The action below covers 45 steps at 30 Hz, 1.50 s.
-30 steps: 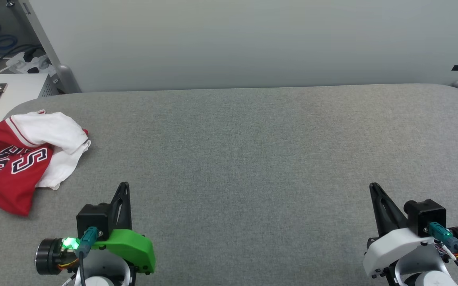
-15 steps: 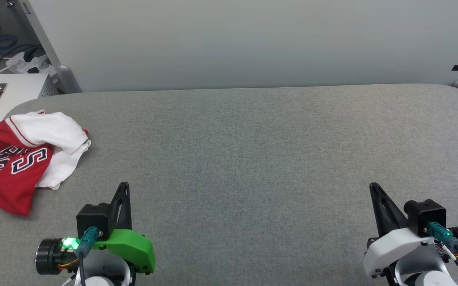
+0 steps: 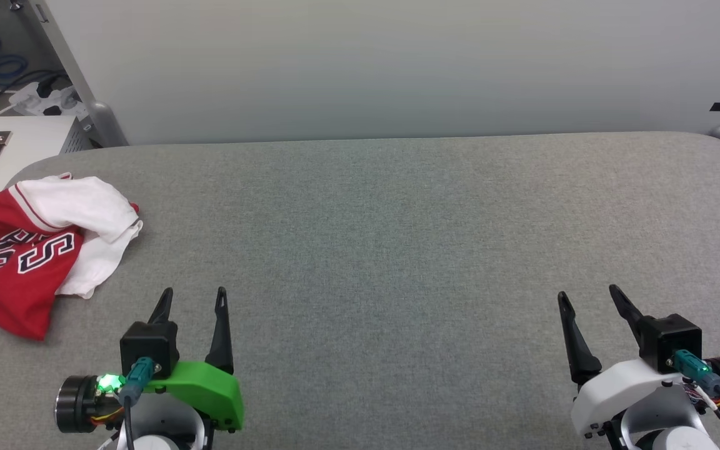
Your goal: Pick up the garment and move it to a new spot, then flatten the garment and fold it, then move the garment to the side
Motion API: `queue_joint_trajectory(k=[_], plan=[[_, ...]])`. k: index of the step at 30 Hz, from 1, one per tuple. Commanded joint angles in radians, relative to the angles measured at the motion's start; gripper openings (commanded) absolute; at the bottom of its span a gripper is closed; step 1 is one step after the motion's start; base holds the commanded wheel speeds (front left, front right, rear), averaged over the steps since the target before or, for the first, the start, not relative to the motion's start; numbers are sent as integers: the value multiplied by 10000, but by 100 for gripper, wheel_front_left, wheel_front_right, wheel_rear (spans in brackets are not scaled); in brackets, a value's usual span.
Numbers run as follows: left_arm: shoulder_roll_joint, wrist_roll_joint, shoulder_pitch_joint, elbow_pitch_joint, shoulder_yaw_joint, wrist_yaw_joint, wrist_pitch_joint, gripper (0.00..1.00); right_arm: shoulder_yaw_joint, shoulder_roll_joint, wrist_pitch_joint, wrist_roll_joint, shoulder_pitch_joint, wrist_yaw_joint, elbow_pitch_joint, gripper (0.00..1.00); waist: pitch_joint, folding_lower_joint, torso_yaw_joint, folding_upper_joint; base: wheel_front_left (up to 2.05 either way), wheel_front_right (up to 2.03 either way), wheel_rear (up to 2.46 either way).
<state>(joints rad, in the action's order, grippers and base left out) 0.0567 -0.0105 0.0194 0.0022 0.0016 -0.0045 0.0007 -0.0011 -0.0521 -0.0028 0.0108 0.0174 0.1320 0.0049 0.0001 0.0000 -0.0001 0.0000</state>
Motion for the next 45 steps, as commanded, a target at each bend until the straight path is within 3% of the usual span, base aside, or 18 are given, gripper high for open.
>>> queue_joint_trajectory(k=[1, 45], plan=[[-1, -60, -2, 33, -12, -1, -54, 100, -3, 0, -53, 65, 2, 0, 23, 100, 3, 0, 0, 0, 0, 0, 0], [-24, -1048, -100, 96, -115, -169, -966, 100, -201, 7, -954, 823, -110, -5, -425, 100, 127, 0, 64, 0, 0, 0, 0]])
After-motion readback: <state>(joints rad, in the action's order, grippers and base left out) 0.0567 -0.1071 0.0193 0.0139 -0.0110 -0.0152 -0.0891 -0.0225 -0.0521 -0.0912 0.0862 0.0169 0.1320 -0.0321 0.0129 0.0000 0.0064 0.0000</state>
